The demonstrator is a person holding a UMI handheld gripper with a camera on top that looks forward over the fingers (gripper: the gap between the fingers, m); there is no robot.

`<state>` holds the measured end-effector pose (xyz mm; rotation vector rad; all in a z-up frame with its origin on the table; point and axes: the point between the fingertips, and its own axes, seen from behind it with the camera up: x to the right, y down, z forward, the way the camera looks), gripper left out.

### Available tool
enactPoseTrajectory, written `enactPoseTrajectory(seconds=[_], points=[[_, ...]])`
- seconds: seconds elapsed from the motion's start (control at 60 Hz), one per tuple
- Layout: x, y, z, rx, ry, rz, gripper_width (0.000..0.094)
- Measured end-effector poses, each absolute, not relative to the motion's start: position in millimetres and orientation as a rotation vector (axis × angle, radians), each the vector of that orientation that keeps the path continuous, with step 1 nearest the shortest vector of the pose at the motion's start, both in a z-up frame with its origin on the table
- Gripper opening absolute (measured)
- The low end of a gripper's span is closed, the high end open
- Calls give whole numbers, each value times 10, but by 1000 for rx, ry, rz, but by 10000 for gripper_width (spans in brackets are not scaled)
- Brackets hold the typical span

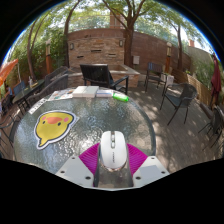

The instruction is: Arrange mouse

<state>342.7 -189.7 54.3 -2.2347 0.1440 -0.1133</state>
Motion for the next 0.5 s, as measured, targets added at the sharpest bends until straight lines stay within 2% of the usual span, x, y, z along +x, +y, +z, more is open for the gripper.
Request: enactPoseTrajectory(seconds=[0.2, 0.3, 0.383, 0.417, 0.45, 0.467, 0.5], points=[[3285, -1148, 2065, -1981, 227, -177, 389], [2717, -768, 2553, -1885, 189, -121, 388], [2127, -516, 2498, -1884, 125, -62, 387], [1877, -429, 2334, -1907, 108, -25, 389], [1456, -351, 1988, -1930, 95, 2, 387], [1501, -303, 2005, -1962, 83, 19, 386], [1426, -209, 1806, -2019, 63, 38, 388]])
